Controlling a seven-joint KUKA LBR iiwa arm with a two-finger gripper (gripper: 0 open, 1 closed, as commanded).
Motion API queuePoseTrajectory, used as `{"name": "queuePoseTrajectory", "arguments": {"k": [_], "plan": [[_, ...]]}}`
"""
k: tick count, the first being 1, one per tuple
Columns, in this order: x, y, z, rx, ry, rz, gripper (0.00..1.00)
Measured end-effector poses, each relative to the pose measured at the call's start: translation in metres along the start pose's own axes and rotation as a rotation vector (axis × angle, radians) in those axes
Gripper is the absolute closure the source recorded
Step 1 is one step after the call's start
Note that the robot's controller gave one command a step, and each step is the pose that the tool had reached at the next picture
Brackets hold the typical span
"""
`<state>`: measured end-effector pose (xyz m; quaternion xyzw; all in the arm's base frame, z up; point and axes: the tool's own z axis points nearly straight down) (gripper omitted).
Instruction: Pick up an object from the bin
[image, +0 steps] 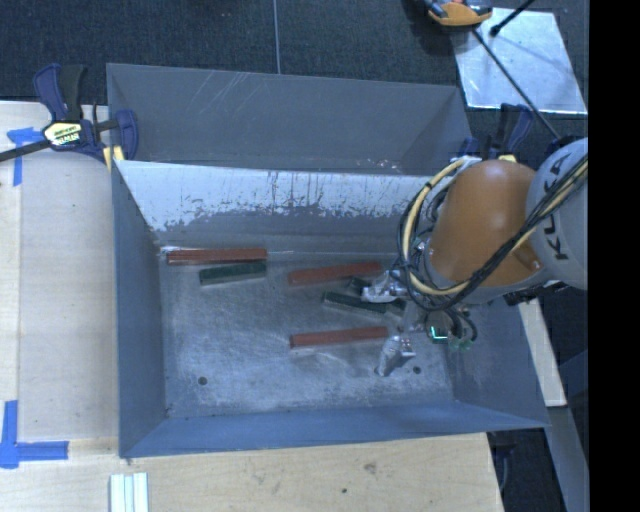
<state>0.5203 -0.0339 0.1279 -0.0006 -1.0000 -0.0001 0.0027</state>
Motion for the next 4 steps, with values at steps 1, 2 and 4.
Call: {"name": "queuePoseTrajectory", "arguments": {"k": [1, 2, 4], "plan": [[-0.002, 0.000, -0.004, 0.001, -0.008, -0.001, 0.00], [0.000, 0.003, 0.050, 0.001, -0.036, 0.043, 1.00], [-0.032, -0.004, -0.082, 0.001, -0.009, -0.075, 1.00]]}}
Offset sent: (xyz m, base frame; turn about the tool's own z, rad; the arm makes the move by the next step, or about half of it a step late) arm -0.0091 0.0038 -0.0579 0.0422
